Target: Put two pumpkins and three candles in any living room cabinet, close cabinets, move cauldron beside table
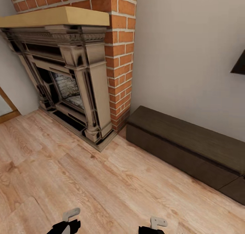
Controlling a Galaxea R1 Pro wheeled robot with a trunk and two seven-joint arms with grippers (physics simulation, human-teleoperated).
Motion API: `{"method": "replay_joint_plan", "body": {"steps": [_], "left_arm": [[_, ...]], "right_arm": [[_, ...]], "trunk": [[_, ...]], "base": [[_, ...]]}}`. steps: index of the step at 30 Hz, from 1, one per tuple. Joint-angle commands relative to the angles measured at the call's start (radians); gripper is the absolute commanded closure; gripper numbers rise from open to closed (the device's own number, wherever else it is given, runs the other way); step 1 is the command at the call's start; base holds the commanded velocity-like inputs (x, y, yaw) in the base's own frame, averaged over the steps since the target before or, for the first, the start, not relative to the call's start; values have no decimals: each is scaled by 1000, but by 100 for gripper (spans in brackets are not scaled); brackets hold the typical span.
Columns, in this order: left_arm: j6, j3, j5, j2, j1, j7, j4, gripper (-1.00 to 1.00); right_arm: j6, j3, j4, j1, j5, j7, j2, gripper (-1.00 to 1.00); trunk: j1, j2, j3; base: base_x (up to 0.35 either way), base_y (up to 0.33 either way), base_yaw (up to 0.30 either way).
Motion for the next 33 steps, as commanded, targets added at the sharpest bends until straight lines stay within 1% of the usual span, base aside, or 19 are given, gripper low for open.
{"method": "replay_joint_plan", "body": {"steps": [1,14,20,24,33], "left_arm": [[0,0,0,0,0,0,0,-100],[0,0,0,0,0,0,0,-100],[0,-5,-4,-9,0,0,1,-100],[1,-4,-4,-7,0,-1,1,-100],[0,-6,-5,-9,0,-1,3,-100]], "right_arm": [[0,0,0,0,0,0,0,-100],[1,-1,0,0,0,0,1,-100],[-1,1,0,0,2,-1,7,-100],[-3,1,0,0,1,-3,9,-100],[-5,-1,1,0,0,-4,3,-100]], "trunk": [[0,0,0],[0,0,0],[0,0,0],[0,0,0],[0,0,0]], "base": [[0,0,-280],[0,0,-280],[0,0,-280],[0,0,-280],[0,0,-280]]}}
